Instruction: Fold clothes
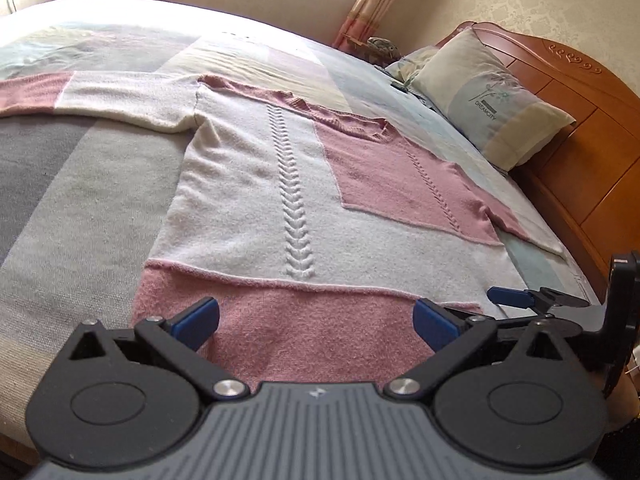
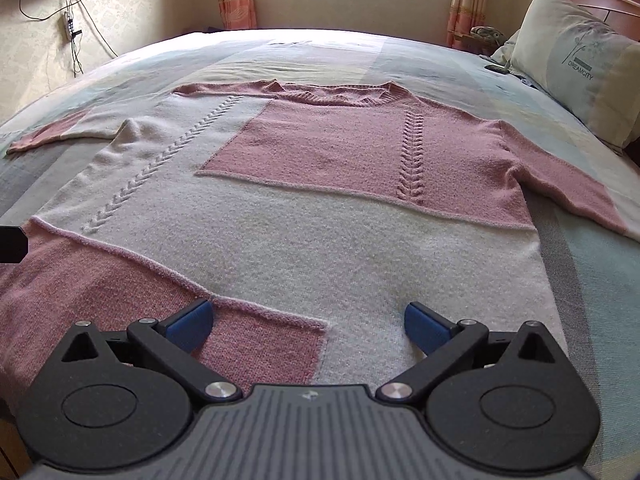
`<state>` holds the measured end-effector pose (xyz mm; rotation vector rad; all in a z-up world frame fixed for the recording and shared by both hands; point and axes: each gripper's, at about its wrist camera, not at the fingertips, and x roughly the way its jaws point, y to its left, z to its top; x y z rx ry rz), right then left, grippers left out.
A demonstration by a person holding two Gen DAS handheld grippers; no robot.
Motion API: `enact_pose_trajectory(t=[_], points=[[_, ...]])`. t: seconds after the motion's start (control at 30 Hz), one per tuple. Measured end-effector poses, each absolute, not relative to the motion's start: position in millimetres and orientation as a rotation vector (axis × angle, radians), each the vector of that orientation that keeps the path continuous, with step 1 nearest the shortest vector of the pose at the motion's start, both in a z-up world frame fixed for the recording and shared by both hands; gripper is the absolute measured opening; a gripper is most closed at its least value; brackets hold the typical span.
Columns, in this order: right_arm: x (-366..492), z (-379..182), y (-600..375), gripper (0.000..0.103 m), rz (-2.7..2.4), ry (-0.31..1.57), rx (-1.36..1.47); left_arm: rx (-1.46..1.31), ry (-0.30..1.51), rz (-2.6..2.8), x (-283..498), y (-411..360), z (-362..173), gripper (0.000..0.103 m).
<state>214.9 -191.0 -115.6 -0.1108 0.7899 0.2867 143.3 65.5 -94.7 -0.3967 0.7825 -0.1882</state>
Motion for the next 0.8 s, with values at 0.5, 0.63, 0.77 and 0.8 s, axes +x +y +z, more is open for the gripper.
enact_pose_trajectory(t=[0.5, 0.63, 0.77, 0.8], points=[[225.0, -85.4, -181.7, 0.103, 0.322, 0.795, 0.067, -0.347, 0.785, -0.142, 198.8, 89.7, -1.5, 0.102], [226.3, -81.3, -180.9, 0.103, 0.337, 0.791, 0.089, -0.336, 0.748, -0.151, 218.9, 92.5, 38.6, 0.102], [228.2, -82.3, -182.0, 0.103, 0.337, 0.802, 0.103, -0.403, 0.767, -0.204, 238.2, 86.3, 47.0, 0.102], [228.7, -82.8, -182.2, 0.103, 0.336, 0.806, 0.105, -0.421, 0.774, -0.224, 240.5, 83.4, 43.8, 0.102]])
